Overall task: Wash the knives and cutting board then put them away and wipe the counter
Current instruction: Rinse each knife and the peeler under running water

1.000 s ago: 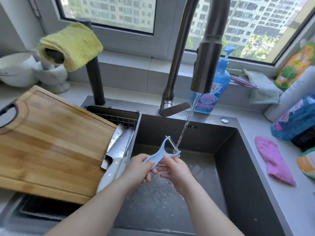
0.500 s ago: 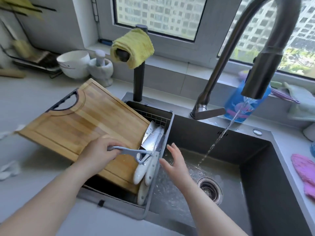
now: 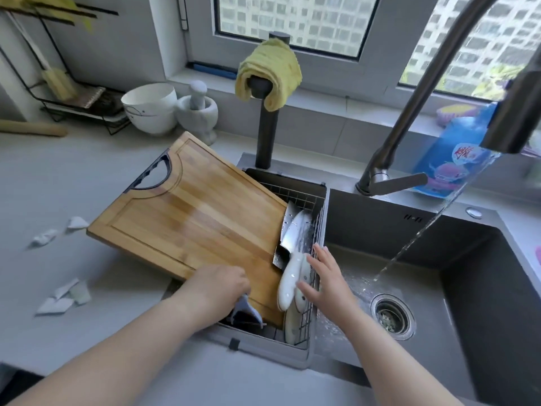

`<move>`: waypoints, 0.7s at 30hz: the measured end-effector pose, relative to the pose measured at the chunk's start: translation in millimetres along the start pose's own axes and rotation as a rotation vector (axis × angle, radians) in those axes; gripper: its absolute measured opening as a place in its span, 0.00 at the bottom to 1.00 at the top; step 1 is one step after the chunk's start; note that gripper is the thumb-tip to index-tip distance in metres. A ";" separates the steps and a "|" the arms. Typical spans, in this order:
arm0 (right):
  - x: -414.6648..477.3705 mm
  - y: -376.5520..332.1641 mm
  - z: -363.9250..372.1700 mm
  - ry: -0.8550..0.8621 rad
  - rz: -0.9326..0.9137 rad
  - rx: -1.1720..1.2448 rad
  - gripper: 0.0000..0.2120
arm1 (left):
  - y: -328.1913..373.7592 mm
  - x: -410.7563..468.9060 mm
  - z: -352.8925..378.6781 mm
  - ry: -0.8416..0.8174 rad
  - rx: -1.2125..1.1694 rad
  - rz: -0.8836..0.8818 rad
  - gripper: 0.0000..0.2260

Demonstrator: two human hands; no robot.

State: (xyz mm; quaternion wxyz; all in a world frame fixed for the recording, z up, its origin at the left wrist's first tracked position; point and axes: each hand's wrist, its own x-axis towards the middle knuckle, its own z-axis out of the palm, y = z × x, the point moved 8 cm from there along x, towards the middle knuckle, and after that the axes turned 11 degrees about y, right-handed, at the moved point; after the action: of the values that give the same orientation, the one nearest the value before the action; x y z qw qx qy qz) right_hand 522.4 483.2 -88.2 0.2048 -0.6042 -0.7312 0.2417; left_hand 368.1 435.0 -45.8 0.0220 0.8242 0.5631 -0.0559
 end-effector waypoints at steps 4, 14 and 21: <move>-1.4 0.6 1.1 0.030 0.038 0.030 0.30 | 20.4 0.1 3.2 0.167 0.044 0.222 0.10; -1.7 6.0 5.4 0.016 0.101 0.110 0.29 | 18.1 11.4 33.3 0.060 -0.025 0.186 0.11; 0.2 7.9 4.2 -0.025 0.054 0.092 0.29 | 3.7 2.6 8.2 0.306 -0.258 0.080 0.25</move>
State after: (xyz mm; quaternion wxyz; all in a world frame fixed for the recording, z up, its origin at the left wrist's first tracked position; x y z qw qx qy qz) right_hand 526.1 484.2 -96.2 0.2166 -0.6107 -0.7050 0.2882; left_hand 371.9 435.3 -54.4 0.0438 0.8352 0.5290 0.1435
